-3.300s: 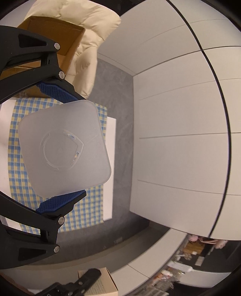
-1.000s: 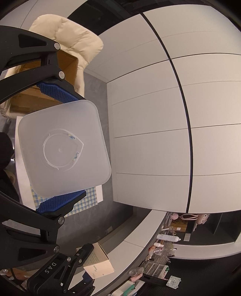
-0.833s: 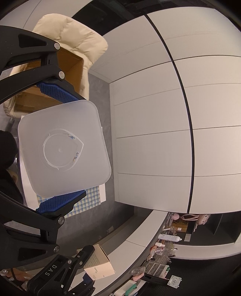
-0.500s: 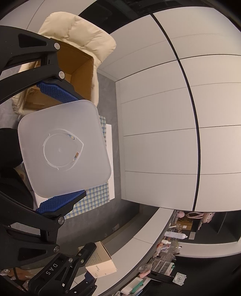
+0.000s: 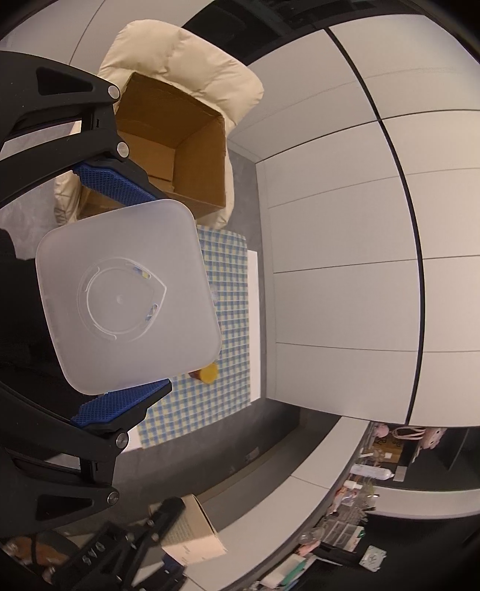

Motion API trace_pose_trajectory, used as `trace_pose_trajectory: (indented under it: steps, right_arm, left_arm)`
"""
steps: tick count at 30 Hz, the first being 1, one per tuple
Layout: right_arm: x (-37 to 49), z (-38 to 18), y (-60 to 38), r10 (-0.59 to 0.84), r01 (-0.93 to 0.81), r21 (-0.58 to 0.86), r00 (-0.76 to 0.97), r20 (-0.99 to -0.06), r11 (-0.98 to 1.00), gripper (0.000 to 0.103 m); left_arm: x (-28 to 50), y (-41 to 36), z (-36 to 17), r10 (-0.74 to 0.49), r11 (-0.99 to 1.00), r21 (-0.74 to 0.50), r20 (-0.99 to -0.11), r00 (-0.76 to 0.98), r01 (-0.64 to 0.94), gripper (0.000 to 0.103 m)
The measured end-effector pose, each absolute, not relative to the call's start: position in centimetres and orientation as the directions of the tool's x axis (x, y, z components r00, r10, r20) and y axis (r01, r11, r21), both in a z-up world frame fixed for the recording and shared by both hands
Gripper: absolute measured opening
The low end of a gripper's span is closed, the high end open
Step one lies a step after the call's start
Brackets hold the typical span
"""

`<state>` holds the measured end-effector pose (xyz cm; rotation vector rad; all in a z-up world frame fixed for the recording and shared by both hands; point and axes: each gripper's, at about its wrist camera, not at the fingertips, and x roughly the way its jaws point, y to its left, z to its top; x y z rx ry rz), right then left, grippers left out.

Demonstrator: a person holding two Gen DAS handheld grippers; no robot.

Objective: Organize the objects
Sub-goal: 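Carry the clear container and pink box toward the cardboard box with both grippers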

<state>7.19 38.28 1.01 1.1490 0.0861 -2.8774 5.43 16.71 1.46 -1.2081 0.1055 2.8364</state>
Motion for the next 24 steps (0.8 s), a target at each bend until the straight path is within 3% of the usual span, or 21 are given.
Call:
trace_pose_trajectory:
  steps: [12, 24]
  right_arm:
    - [10.0, -1.4, 37.4, -0.057, 0.116, -0.036, -0.709, -0.703, -0.993, 0.054]
    - [13.6, -4.3, 38.6, -0.066, 0.113, -0.01, -0.646, -0.761, -0.994, 0.054]
  left_arm:
    - [7.3, 14.0, -1.2, 0.026, -0.999, 0.0, -0.735, -0.677, -0.038, 0.088]
    - [9.9, 13.5, -1.2, 0.005, -0.997, 0.047, -0.749, -0.663, -0.061, 0.088]
